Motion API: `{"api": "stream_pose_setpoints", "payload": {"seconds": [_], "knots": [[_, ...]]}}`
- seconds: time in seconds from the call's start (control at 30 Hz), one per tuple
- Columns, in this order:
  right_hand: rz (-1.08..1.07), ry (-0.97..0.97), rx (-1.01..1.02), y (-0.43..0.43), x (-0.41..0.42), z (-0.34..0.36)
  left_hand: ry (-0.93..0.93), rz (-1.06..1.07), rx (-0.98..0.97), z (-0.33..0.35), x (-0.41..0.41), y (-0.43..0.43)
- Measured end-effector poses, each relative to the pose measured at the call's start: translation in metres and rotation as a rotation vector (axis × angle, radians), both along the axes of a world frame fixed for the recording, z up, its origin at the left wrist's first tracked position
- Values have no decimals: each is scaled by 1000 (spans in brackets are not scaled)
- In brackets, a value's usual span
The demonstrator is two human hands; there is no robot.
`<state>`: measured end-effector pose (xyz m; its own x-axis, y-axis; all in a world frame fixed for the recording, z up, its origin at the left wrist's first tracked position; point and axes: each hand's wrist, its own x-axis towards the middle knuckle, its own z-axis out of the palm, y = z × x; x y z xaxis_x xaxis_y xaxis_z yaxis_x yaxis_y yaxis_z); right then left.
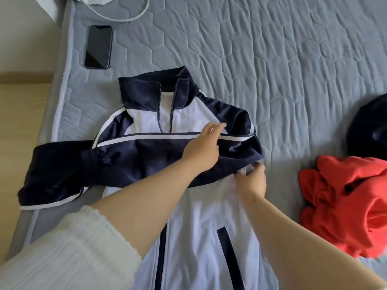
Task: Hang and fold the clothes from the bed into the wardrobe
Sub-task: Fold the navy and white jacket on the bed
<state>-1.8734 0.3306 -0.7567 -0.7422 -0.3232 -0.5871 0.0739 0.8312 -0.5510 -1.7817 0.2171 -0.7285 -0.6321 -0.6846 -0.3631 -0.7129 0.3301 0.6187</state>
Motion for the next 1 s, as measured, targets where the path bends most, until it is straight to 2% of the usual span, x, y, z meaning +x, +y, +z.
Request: {"api": "stream_pose_setpoints", "payload": {"seconds": [0.1,0.17,0.23,0.3,0.33,0.37,0.47,0.53,0.6,0.67,0.73,0.8,0.9,1.0], "knots": [[75,9,-14,3,-11,-6,-41,10,88,-13,-34,4],[58,14,-34,8,-17,-8,-28,120,35,-16,-45,8],[-11,5,-37,17,-24,-11,125,449,115,-17,-50,4],[-77,-46,-2,28,-32,-14,310,822,316,-13,-47,-7],[-87,-56,19,32,-35,-15,330,905,388,-10,-43,-13],[-90,-31,28,33,-37,-14,290,897,435,-7,-39,-17],[-168,104,-111,21,-37,-4,196,745,499,-1,-34,-21],[-234,-2,-195,4,-32,6,221,655,464,0,-37,-24],[-279,-166,-163,-8,-28,8,176,560,367,1,-42,-28],[-326,-267,-120,-12,-27,9,-60,414,135,3,-45,-29],[-381,-319,-167,-11,-29,8,-362,199,-301,5,-47,-28],[-374,-307,-234,-7,-31,6,-337,4,-563,4,-52,-23],[-273,-314,-256,-1,-32,3,-213,-293,-574,0,-64,-20],[-148,-357,-237,7,-33,-1,-292,-444,-551,-6,-76,-17]]}}
